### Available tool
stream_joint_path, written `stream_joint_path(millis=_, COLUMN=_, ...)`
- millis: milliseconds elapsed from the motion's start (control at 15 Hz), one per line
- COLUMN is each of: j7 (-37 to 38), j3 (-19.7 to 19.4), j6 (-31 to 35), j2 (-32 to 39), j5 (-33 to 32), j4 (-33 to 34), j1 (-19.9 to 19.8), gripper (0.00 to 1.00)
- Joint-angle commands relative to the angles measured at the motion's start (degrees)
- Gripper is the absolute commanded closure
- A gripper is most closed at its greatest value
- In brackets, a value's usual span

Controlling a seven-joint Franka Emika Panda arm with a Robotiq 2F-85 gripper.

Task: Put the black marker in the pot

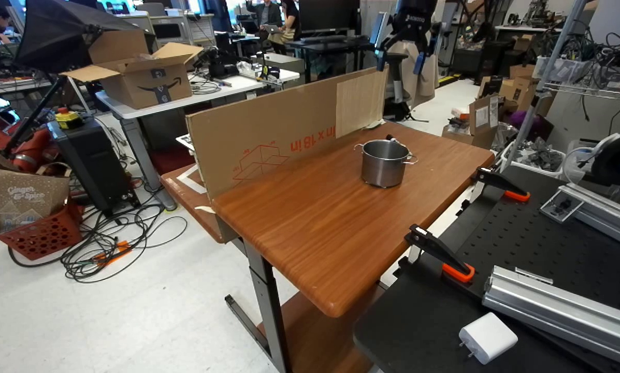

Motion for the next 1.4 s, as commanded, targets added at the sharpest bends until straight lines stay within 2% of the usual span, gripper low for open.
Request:
stream_joint_path(millis=0, j7=-0.09, j3=0.39, j6=2.29, j2=6.09, j5=3.42, j4=4.38, j1=-1.09, gripper=0.00)
stream_joint_path(millis=600, j7=0.76, j3=1.37, j6=5.58, j2=19.04, j5=6.12, j4=11.12, j1=-2.49, gripper=0.00)
stream_joint_path(millis=1333, j7=4.34, j3=0.47, j6=4.93, j2=28.20, j5=4.67, j4=16.48, j1=-2.28, gripper=0.00)
